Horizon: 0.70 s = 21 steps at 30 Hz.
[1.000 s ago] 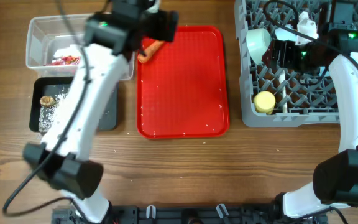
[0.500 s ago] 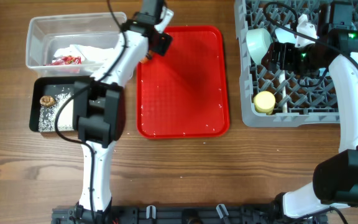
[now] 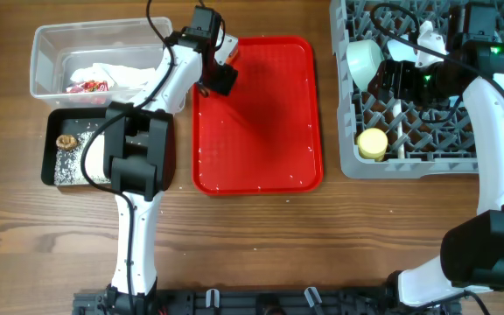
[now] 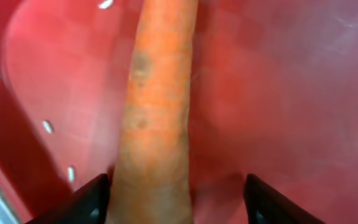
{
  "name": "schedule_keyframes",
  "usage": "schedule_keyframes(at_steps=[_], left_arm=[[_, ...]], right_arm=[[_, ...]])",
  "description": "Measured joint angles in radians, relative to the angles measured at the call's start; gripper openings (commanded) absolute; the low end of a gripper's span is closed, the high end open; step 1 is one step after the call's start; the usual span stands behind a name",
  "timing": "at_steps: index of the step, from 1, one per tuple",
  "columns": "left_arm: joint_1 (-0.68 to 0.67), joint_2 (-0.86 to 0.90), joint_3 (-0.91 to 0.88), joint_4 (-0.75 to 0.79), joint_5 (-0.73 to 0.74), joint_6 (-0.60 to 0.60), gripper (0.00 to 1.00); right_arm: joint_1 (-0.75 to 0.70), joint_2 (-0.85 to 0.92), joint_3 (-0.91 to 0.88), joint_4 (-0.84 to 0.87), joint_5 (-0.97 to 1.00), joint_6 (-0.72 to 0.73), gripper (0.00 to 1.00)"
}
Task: Sort waste into correct bins and load items into the dishwasher rack
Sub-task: 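Reach the left gripper to the carrot on the red tray and grasp it, then carry the carrot left and drop it onto the black tray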
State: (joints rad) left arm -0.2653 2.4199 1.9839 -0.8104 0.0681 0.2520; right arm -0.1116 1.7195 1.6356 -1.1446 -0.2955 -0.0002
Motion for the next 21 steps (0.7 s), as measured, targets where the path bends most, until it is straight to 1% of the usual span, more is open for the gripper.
schedule_keyframes(at_steps=[1,4,5,10,11,14,15,16,19,21], left_arm=[[-0.004,0.000,0.003,-0.013,0.003,-0.005,0.44],[-0.033,-0.003,0.006,-0.047,0.012,-0.051,0.24],[-0.045,-0.003,0.006,-0.047,0.014,-0.074,0.22],[-0.073,-0.005,0.013,-0.074,0.017,-0.113,0.20],[-0.077,-0.008,0.017,-0.108,0.022,-0.116,0.18],[-0.086,-0.031,0.018,-0.226,0.038,-0.127,0.20],[-0.087,-0.072,0.018,-0.288,0.039,-0.128,0.19],[-0.086,-0.113,0.018,-0.317,0.039,-0.131,0.18],[-0.081,-0.329,0.018,-0.442,0.023,-0.152,0.18],[-0.058,-0.428,0.019,-0.509,-0.007,-0.172,0.18]], right_arm=[[0.000,0.000,0.000,0.000,0.000,0.000,1.00],[0.000,0.000,0.000,0.000,0.000,0.000,1.00],[0.000,0.000,0.000,0.000,0.000,0.000,1.00],[0.000,0.000,0.000,0.000,0.000,0.000,1.00],[0.000,0.000,0.000,0.000,0.000,0.000,1.00],[0.000,0.000,0.000,0.001,0.000,0.000,1.00],[0.000,0.000,0.000,0.001,0.000,0.000,1.00],[0.000,0.000,0.000,0.001,0.000,0.000,1.00],[0.000,0.000,0.000,0.002,0.000,0.000,1.00],[0.000,0.000,0.000,0.001,0.000,0.000,1.00]])
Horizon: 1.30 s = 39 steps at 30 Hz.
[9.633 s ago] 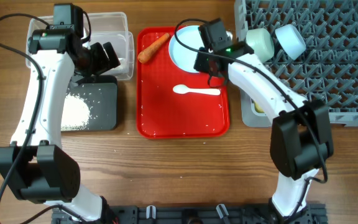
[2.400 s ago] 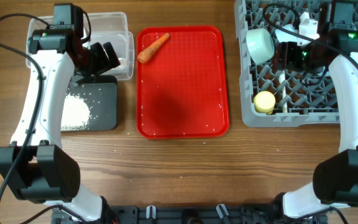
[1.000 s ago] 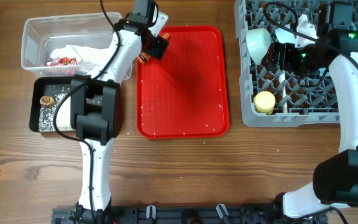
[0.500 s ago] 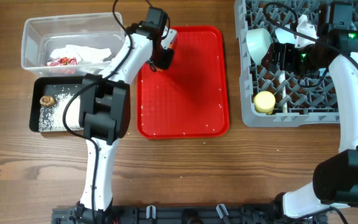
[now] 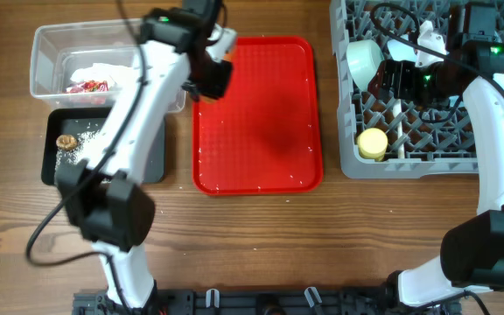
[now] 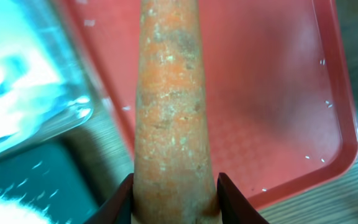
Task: Sort waste into correct bins and load items into the dishwasher rack
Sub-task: 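Carry the carrot left and drop it onto the black tray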
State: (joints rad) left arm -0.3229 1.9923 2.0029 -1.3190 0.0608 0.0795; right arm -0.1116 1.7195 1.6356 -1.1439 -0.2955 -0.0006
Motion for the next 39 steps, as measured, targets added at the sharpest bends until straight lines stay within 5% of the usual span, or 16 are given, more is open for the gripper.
schedule_keyframes(at_steps=[5,9,16,17,20,21,24,35,37,39], left_arm=[[0.217,-0.087,0.003,-0.187,-0.101,-0.043,0.15],[0.474,-0.088,-0.059,-0.240,-0.085,-0.204,0.10],[0.671,-0.093,-0.530,0.119,-0.070,-0.513,0.05],[0.669,-0.092,-0.601,0.170,-0.055,-0.538,0.07],[0.663,-0.095,-0.753,0.331,0.016,-0.586,0.39],[0.663,-0.095,-0.777,0.359,0.036,-0.591,0.40],[0.663,-0.095,-0.793,0.372,0.067,-0.605,0.76],[0.663,-0.286,-0.598,0.261,0.174,-0.520,0.86],[0.663,-0.360,-0.575,0.210,0.177,-0.468,0.87],[0.656,-0.436,-0.568,0.195,0.190,-0.370,0.93]], right_arm=[[0.000,0.000,0.000,0.000,0.000,0.000,1.00],[0.000,0.000,0.000,0.023,0.000,0.000,1.00],[0.000,0.000,0.000,0.068,0.000,0.000,1.00],[0.000,0.000,0.000,0.068,0.000,0.000,1.00],[0.000,0.000,0.000,0.064,0.000,0.000,1.00],[0.000,0.000,0.000,0.058,0.000,0.000,1.00],[0.000,0.000,0.000,0.052,0.000,0.000,1.00],[0.000,0.000,0.000,0.053,0.000,0.000,0.99],[0.000,0.000,0.000,0.052,-0.003,0.000,0.84],[0.001,-0.003,0.000,0.043,-0.008,-0.026,0.84]])
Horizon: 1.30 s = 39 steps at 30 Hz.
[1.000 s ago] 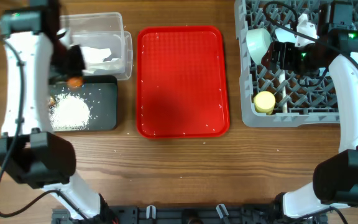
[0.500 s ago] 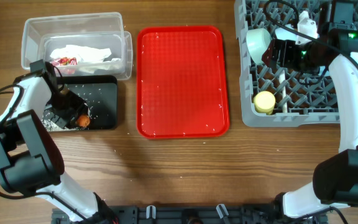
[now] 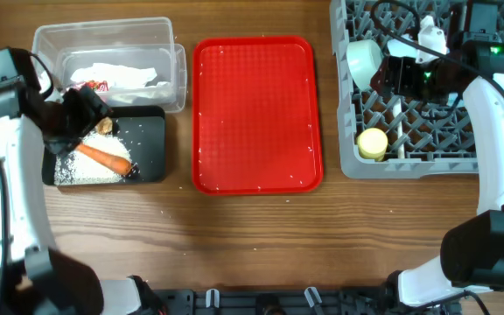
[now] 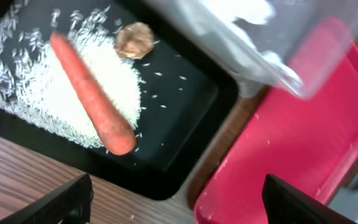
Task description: Sort waste into correct bins and load items into the dishwasher rack
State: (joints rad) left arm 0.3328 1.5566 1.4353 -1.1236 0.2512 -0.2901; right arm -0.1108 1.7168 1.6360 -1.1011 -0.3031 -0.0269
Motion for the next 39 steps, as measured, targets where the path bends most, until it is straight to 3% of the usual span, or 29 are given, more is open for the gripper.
schedule_keyframes(at_steps=[1,4,9,11,15,22,23,26,29,31,34,39], left_arm=[[-0.014,-0.033,0.000,-0.001,0.005,0.043,0.98],[-0.129,-0.140,0.002,0.030,0.018,0.171,1.00],[-0.239,-0.172,0.006,0.055,0.024,0.233,1.00],[-0.239,-0.172,0.006,0.055,0.024,0.234,1.00],[-0.239,-0.172,0.006,0.054,0.024,0.237,1.00],[-0.239,-0.172,0.006,0.054,0.024,0.237,1.00],[-0.239,-0.172,0.006,0.054,0.024,0.237,1.00],[-0.240,-0.172,0.006,0.056,0.021,0.237,1.00],[-0.240,-0.171,0.006,0.051,0.021,0.237,1.00],[-0.240,-0.169,0.006,0.054,0.017,0.237,1.00],[-0.240,-0.168,0.006,0.056,0.016,0.237,1.00],[-0.240,-0.168,0.006,0.055,0.016,0.237,1.00]], right_arm=[[0.002,-0.009,0.000,-0.002,0.000,-0.011,0.85],[0.014,-0.140,0.000,-0.003,-0.003,-0.033,1.00],[0.016,-0.573,0.012,-0.066,0.082,-0.043,1.00],[0.016,-0.649,0.014,-0.088,0.113,-0.043,1.00],[0.016,-0.724,0.014,-0.097,0.121,-0.043,1.00],[0.017,-0.702,-0.021,-0.054,0.121,-0.058,1.00],[0.017,-0.708,-0.072,-0.006,0.122,-0.072,1.00],[0.017,-0.816,-0.380,0.360,0.128,-0.085,1.00],[0.017,-1.099,-0.844,0.768,0.090,-0.075,1.00],[0.017,-1.272,-1.072,0.935,0.077,-0.047,1.00],[0.017,-1.447,-1.377,1.129,0.067,-0.015,1.00],[0.017,-1.633,-1.575,1.213,0.067,-0.003,1.00]])
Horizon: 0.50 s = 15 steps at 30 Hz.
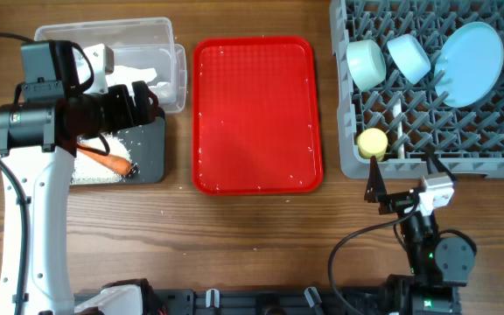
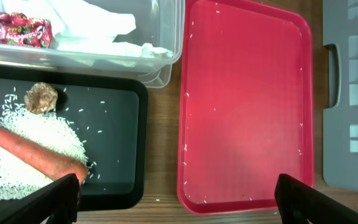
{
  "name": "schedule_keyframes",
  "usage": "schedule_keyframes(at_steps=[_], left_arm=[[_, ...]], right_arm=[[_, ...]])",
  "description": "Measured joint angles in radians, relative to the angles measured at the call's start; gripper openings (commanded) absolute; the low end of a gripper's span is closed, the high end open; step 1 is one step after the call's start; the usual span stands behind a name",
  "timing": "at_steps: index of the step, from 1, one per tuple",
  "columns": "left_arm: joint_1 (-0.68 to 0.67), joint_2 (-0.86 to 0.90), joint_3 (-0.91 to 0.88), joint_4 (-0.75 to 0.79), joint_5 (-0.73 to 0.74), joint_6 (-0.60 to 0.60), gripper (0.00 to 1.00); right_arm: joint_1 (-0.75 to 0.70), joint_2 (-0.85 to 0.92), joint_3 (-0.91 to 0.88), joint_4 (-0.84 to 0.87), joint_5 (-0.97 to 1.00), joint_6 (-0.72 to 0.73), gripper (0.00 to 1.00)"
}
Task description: Sort waste into correct bins and load items into the dishwasher rack
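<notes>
An orange carrot (image 1: 103,159) (image 2: 30,158) lies on rice in the black tray (image 1: 151,149) (image 2: 117,124). My left gripper (image 1: 138,101) (image 2: 179,194) hangs open and holds nothing, above the seam between that tray and the red tray (image 1: 256,114) (image 2: 247,106), which bears only stray rice grains. The clear bin (image 1: 103,35) (image 2: 166,37) holds white paper (image 2: 92,25) and a red wrapper (image 2: 17,30). The grey dishwasher rack (image 1: 427,131) carries a bowl (image 1: 366,61), a cup (image 1: 408,54), a plate (image 1: 466,52) and a yellow cup (image 1: 373,143). My right gripper (image 1: 401,188) sits folded back at the front right, its prongs apart.
A brown lump (image 2: 41,96) lies in the black tray beside the rice. Bare wooden table runs along the front. The rack's left wall (image 2: 353,124) stands just right of the red tray.
My left gripper has shifted right, from over the carrot to the black tray's right edge. My right arm has left the rack and now rests at the table's front right.
First my left gripper stood open around the carrot on the red tray. Then it was shut on the carrot near the clear bin. Later the carrot lay in the black tray with the gripper open above it. The right gripper stayed in the rack until now.
</notes>
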State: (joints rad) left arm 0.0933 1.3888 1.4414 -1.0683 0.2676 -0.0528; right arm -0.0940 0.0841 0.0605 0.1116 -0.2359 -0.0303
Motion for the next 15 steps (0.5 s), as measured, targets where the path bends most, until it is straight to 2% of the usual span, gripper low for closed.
schedule_keyframes(at_steps=[3,6,15], left_arm=[[0.000,0.000,0.000,-0.001,0.000,0.000,1.00],[0.000,0.000,0.000,-0.001,0.000,0.000,1.00],[0.000,0.000,0.000,-0.001,0.000,0.000,1.00]], right_arm=[[0.000,-0.058,-0.036,0.002,0.000,0.000,1.00],[0.000,-0.066,-0.053,-0.090,0.000,0.000,1.00],[0.000,-0.066,-0.054,-0.095,0.000,0.000,1.00]])
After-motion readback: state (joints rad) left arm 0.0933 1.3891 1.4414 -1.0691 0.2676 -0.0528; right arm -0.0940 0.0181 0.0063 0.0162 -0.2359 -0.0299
